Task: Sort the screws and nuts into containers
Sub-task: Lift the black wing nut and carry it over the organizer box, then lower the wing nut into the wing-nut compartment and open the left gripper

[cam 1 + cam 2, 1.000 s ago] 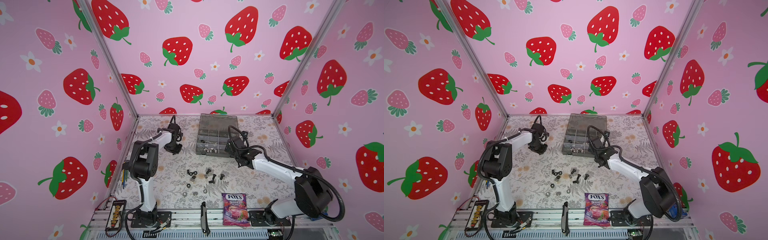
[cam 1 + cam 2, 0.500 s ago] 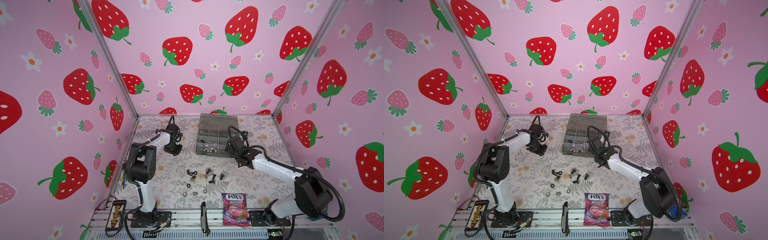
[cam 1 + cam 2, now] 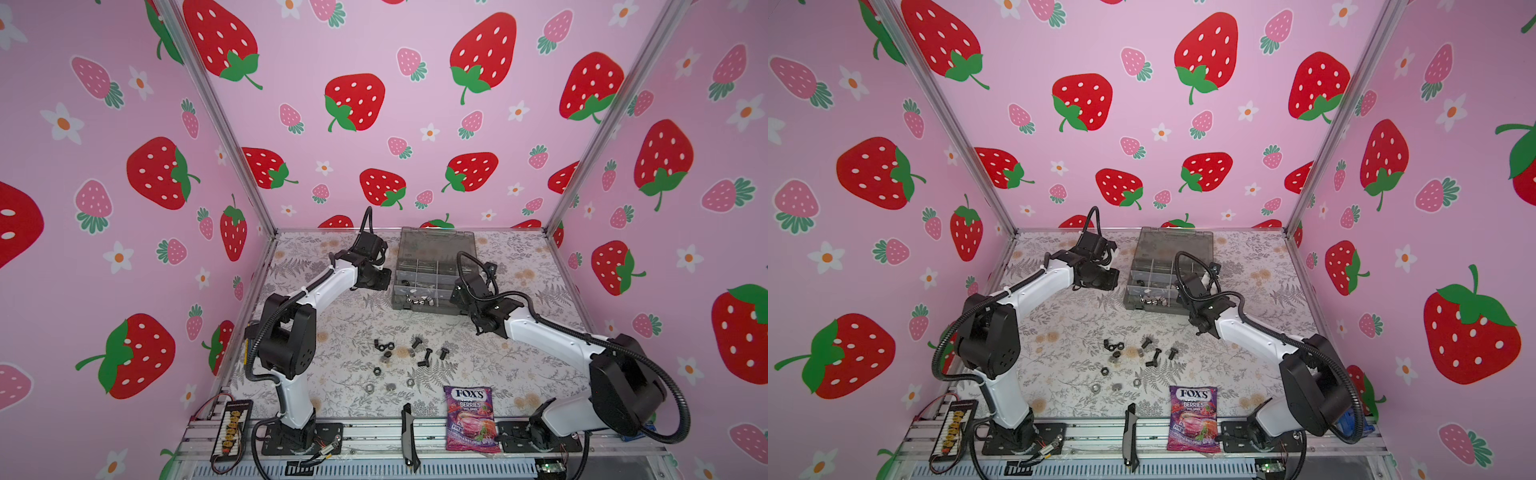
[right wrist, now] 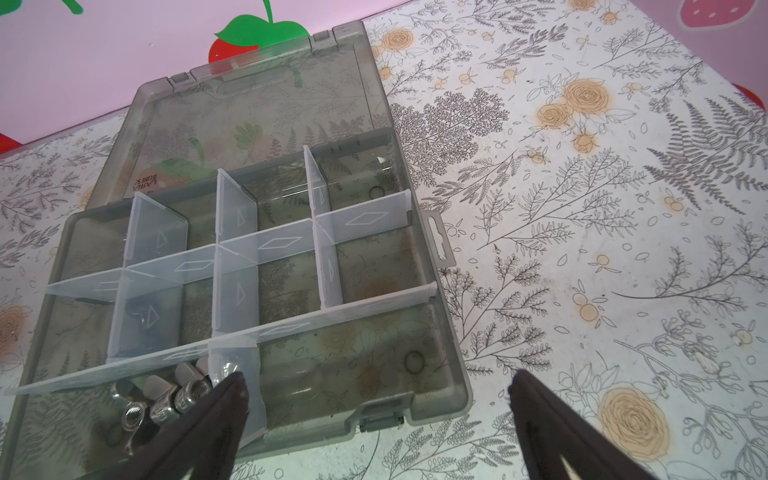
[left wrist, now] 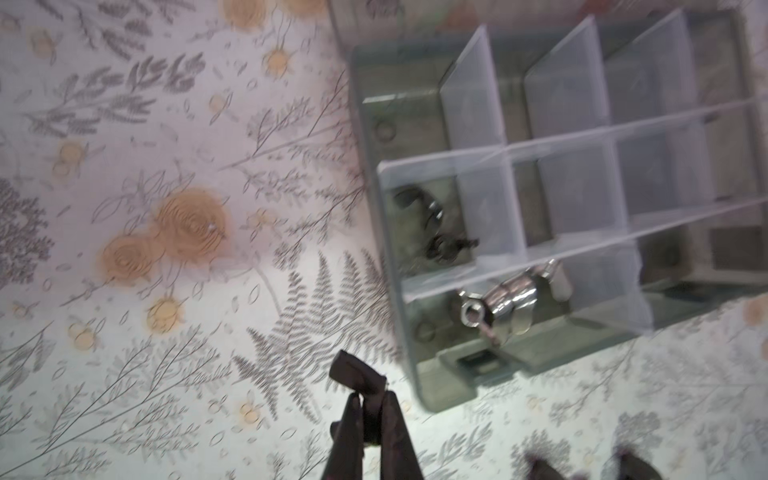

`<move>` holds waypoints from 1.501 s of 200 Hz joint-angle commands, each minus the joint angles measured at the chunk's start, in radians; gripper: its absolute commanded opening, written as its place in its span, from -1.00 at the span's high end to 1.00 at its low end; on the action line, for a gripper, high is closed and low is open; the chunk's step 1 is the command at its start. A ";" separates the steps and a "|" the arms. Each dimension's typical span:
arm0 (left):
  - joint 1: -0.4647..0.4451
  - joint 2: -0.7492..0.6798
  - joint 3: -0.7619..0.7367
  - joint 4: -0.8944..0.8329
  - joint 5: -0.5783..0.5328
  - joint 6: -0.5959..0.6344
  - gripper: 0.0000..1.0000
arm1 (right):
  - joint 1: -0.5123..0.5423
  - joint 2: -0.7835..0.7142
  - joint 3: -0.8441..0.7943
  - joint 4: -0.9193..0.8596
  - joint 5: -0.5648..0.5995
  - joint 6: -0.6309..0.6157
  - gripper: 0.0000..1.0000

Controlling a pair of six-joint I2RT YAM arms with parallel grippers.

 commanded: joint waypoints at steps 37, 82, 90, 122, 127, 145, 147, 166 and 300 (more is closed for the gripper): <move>-0.060 0.152 0.195 0.067 -0.007 -0.195 1.00 | -0.004 -0.072 -0.047 -0.022 0.053 0.039 -0.99; -0.066 0.214 0.232 0.063 -0.018 -0.206 1.00 | -0.005 -0.082 -0.052 -0.022 0.067 0.029 -0.99; -0.067 0.221 0.234 0.062 -0.019 -0.207 1.00 | -0.004 -0.081 -0.052 -0.021 0.066 0.028 -0.99; -0.067 0.230 0.232 0.060 -0.029 -0.201 0.69 | -0.004 -0.075 -0.055 -0.020 0.065 0.017 -0.99; -0.068 0.229 0.230 0.060 -0.031 -0.202 0.65 | -0.004 -0.076 -0.056 -0.018 0.065 0.015 -0.99; -0.068 0.222 0.228 0.061 -0.038 -0.199 0.54 | -0.004 -0.080 -0.059 -0.013 0.060 0.008 -0.99; -0.068 0.221 0.228 0.060 -0.039 -0.199 0.52 | -0.005 -0.081 -0.059 -0.013 0.058 0.008 -0.99; -0.067 0.208 0.227 0.060 -0.044 -0.198 0.41 | -0.003 -0.084 -0.062 -0.008 0.053 0.000 -0.99; -0.069 -0.260 -0.176 0.128 -0.223 -0.332 -0.29 | 0.071 -0.090 -0.030 -0.123 0.029 -0.037 -0.99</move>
